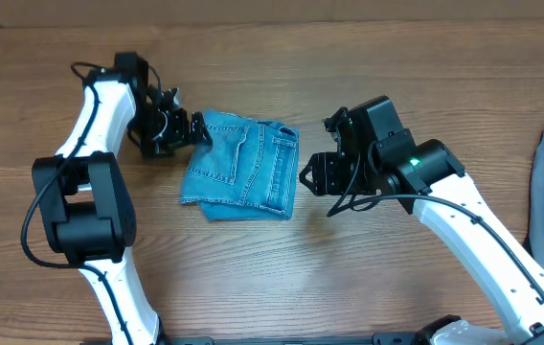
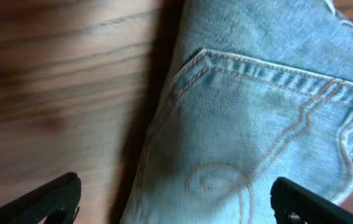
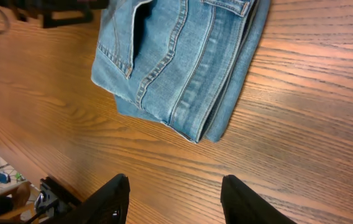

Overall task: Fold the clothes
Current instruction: 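Grasp the left edge of the bundle with the left gripper, then drag the folded jeans leftward with the left gripper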

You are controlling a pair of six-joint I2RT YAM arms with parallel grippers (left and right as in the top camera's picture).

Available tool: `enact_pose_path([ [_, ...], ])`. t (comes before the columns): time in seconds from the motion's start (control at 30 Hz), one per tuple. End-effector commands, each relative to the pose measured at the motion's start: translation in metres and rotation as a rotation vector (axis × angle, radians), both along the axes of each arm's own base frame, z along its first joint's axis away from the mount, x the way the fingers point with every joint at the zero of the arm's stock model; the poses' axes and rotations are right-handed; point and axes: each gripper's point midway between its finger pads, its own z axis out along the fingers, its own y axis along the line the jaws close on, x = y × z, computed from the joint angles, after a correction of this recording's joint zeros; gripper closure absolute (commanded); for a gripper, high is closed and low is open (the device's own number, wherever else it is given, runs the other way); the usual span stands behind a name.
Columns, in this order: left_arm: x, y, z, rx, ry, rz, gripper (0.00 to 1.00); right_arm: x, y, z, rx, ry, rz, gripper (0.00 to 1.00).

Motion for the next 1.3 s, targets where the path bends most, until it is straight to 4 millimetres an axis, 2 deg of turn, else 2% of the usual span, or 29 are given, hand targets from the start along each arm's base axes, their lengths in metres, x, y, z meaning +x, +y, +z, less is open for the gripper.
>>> enact_pose_path([
  [0.0,-0.011,-0.02,-0.009,-0.132,-0.013,-0.051,0.0,0.006,-0.001,0.015,0.012,-0.049,-0.004,0.48],
  [0.17,-0.025,-0.038,-0.032,-0.21,-0.015,-0.065,0.0,0.006,0.0,0.016,0.014,-0.052,-0.004,0.48],
  [0.2,-0.026,-0.042,-0.034,-0.226,-0.021,-0.068,0.02,0.006,0.0,0.016,0.013,-0.053,-0.004,0.48],
  [0.23,-0.027,-0.045,-0.035,-0.243,-0.028,-0.072,0.09,0.006,0.0,0.016,0.014,-0.053,-0.004,0.48],
  [0.3,-0.028,-0.049,-0.038,-0.245,-0.033,-0.081,0.39,0.005,-0.001,0.015,0.012,-0.049,-0.004,0.48],
  [0.37,-0.03,-0.052,-0.038,-0.247,-0.032,-0.091,0.83,0.004,-0.001,0.014,0.008,-0.041,-0.004,0.48],
  [0.4,-0.031,-0.055,-0.036,-0.263,-0.035,-0.102,0.95,0.003,-0.002,0.014,0.006,-0.037,-0.004,0.48],
  [0.53,-0.031,-0.062,-0.022,-0.365,-0.069,-0.134,0.96,0.001,-0.003,0.012,0.001,-0.027,-0.004,0.48],
  [0.6,-0.028,-0.055,-0.014,-0.388,-0.066,-0.102,0.96,0.0,-0.003,0.012,-0.001,-0.022,-0.004,0.48],
  [0.67,-0.022,-0.04,-0.005,-0.397,-0.065,-0.042,0.96,-0.001,-0.004,0.011,-0.003,-0.017,-0.004,0.48],
  [0.73,-0.014,-0.015,0.004,-0.39,-0.076,0.041,0.96,-0.002,-0.005,0.01,-0.006,-0.011,-0.004,0.48],
  [0.77,-0.009,0.004,0.008,-0.377,-0.078,0.109,0.96,-0.003,-0.005,0.01,-0.008,-0.009,-0.004,0.48],
  [0.8,-0.005,0.03,0.012,-0.357,-0.083,0.19,0.96,-0.003,-0.005,0.01,-0.01,-0.005,-0.004,0.48],
  [0.87,-0.004,0.068,0.011,-0.307,-0.086,0.295,0.96,-0.004,-0.005,0.01,-0.01,-0.004,-0.004,0.48],
  [0.9,-0.008,0.103,0.005,-0.245,-0.061,0.404,0.96,-0.004,-0.005,0.01,-0.01,-0.004,-0.004,0.48],
  [0.93,-0.012,0.12,0.002,-0.218,-0.043,0.461,0.95,-0.004,-0.005,0.01,-0.01,-0.004,-0.004,0.48],
  [0.97,-0.02,0.148,-0.003,-0.181,-0.017,0.553,0.96,-0.004,-0.005,0.01,-0.009,-0.004,-0.004,0.48],
  [1.1,-0.063,0.236,-0.018,-0.107,0.065,0.866,0.95,-0.004,-0.005,0.01,-0.008,0.001,-0.01,0.48],
  [1.27,-0.117,0.318,-0.022,-0.081,0.074,1.152,0.96,-0.005,-0.006,0.009,-0.005,0.018,-0.028,0.48],
])
